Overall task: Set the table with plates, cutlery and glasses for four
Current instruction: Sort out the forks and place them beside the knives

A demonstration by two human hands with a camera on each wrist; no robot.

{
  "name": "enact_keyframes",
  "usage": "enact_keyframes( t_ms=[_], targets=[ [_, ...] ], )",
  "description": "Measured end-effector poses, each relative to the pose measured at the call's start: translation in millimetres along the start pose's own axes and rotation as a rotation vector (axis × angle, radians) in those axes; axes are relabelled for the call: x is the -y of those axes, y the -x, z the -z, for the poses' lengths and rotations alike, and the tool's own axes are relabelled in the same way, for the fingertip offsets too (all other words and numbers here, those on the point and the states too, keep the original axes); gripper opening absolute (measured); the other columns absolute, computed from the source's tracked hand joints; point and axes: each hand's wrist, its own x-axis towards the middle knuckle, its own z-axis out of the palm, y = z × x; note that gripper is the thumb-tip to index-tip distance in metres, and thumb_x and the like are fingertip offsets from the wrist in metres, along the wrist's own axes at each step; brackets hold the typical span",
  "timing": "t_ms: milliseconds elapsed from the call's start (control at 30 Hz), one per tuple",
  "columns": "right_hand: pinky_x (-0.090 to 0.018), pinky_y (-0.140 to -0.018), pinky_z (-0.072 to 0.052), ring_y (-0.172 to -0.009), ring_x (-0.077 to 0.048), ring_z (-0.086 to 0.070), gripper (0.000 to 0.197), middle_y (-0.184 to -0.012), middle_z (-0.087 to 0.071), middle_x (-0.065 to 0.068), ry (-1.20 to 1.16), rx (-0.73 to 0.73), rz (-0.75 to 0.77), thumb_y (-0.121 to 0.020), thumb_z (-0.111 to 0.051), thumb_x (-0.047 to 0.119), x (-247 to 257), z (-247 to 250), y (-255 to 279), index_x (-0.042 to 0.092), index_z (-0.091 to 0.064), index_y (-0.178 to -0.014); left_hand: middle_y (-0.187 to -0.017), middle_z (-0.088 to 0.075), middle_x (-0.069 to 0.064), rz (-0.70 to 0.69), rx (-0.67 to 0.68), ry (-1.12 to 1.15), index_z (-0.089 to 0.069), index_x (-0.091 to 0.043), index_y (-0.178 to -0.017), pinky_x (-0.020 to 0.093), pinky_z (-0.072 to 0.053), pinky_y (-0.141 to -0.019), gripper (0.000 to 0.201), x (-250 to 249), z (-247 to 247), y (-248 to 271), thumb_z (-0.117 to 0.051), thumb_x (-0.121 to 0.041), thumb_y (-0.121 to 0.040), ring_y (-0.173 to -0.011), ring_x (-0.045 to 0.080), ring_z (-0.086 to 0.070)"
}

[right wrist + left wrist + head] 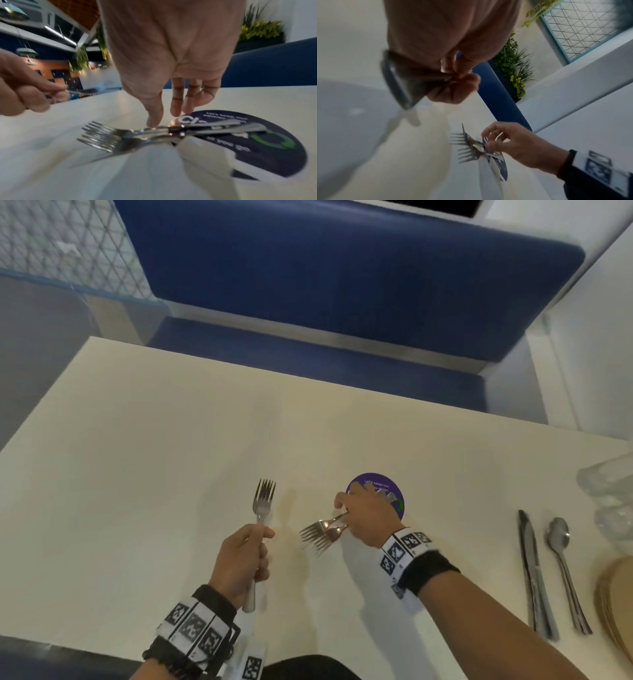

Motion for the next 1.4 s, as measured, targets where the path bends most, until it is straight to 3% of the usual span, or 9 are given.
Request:
enact_keyframes(
  t_ms=[100,333,533,600,833,1000,1167,1267,1400],
  targets=[
    [-0.053,-0.099,-0.038,-0.125,-0.033,-0.039,0.025,-0.123,-0.045,-0.004,0.04,0.072,0.033,-0.092,-0.057,0.012,-7,-1,-10,0.025,-0.053,-0.112,-0.061,-0.041,0.001,0.027,0.003,0.014,-0.066,-0.003,-0.095,0.022,-0.027,-0.045,0.029,-1,10,-3,-0.043,-0.017,-0.105,-0.048,0.013,-0.029],
    [-0.037,-0.089,-0.042,-0.12,-0.026,-0.044,0.034,-0.123,-0.05,-0.005,0.183,0.025,0.126,-0.09,-0.058,0.008,-3,3,-6,0.013,-0.047,-0.122,-0.057,-0.038,-0.002,0.077,0.059,0.068,-0.059,-0.003,-0.096,0.024,-0.024,-0.043,0.024,-9,9,0,-0.037,-0.009,-0.104,-0.048,0.011,-0.027],
    [-0.028,-0.061,-0.048,-0.073,-0.015,-0.061,0.012,-0.08,-0.067,0.001,-0.707,-0.213,-0.084,-0.094,-0.063,0.021,20,36,20,0.021,-0.054,-0.087,-0.061,-0.044,0.0,0.027,0.059,0.171,-0.059,-0.002,-0.099,0.022,-0.029,-0.043,0.022,-18,-3,-3,-0.04,-0.01,-0.104,-0.047,0.01,-0.032],
    [-0.021,-0.059,-0.044,-0.067,-0.008,-0.062,0.011,-0.078,-0.072,0.0,-0.963,-0.137,-0.106,-0.093,-0.065,0.023,47,38,31,0.02,-0.057,-0.087,-0.066,-0.047,0.002,0.014,0.082,0.178,-0.061,-0.001,-0.104,0.023,-0.031,-0.044,0.024,-21,-12,-4,-0.041,-0.015,-0.105,-0.048,0.011,-0.036],
    [-0.028,-0.053,-0.042,-0.049,-0.007,-0.053,0.024,-0.064,-0.067,-0.001,-1.294,-0.025,-0.174,-0.091,-0.067,0.023,85,21,26,0.0,-0.061,-0.097,-0.074,-0.054,0.006,-0.039,0.175,0.151,-0.065,0.002,-0.109,0.024,-0.034,-0.05,0.036,-27,-31,-7,-0.046,-0.028,-0.106,-0.051,0.009,-0.043],
    [-0.028,-0.055,-0.055,-0.051,-0.013,-0.061,0.018,-0.062,-0.067,-0.005,-1.241,-0.082,-0.185,-0.09,-0.067,0.017,91,19,32,-0.001,-0.065,-0.087,-0.064,-0.051,0.009,-0.067,0.14,0.056,-0.07,0.003,-0.096,0.025,-0.034,-0.048,0.038,-18,-34,-10,-0.045,-0.025,-0.106,-0.055,0.016,-0.04],
    [-0.026,-0.053,-0.052,-0.057,-0.011,-0.064,0.021,-0.072,-0.068,0.001,-0.872,-0.076,-0.091,-0.088,-0.072,0.03,78,16,28,0.011,-0.07,-0.08,-0.064,-0.047,0.004,0.02,0.151,0.09,-0.066,-0.003,-0.085,0.025,-0.032,-0.048,0.036,-12,-29,-10,-0.048,-0.027,-0.105,-0.053,0.012,-0.036],
    [-0.031,-0.068,-0.051,-0.09,-0.019,-0.064,0.005,-0.099,-0.065,-0.001,-0.376,-0.037,-0.085,-0.093,-0.063,0.019,42,17,16,0.015,-0.064,-0.096,-0.065,-0.051,0.003,0.05,0.091,0.131,-0.06,-0.006,-0.083,0.024,-0.032,-0.045,0.033,-19,-19,-13,-0.047,-0.027,-0.105,-0.05,0.011,-0.038],
    [-0.042,-0.089,-0.049,-0.117,-0.027,-0.046,0.019,-0.119,-0.046,-0.004,0.016,0.027,0.008,-0.09,-0.06,0.014,-15,2,5,0.023,-0.055,-0.107,-0.069,-0.057,0.008,-0.007,0.004,0.116,-0.061,-0.005,-0.086,0.025,-0.034,-0.049,0.031,-28,-3,-14,-0.047,-0.025,-0.105,-0.055,0.013,-0.041]
  ],
)
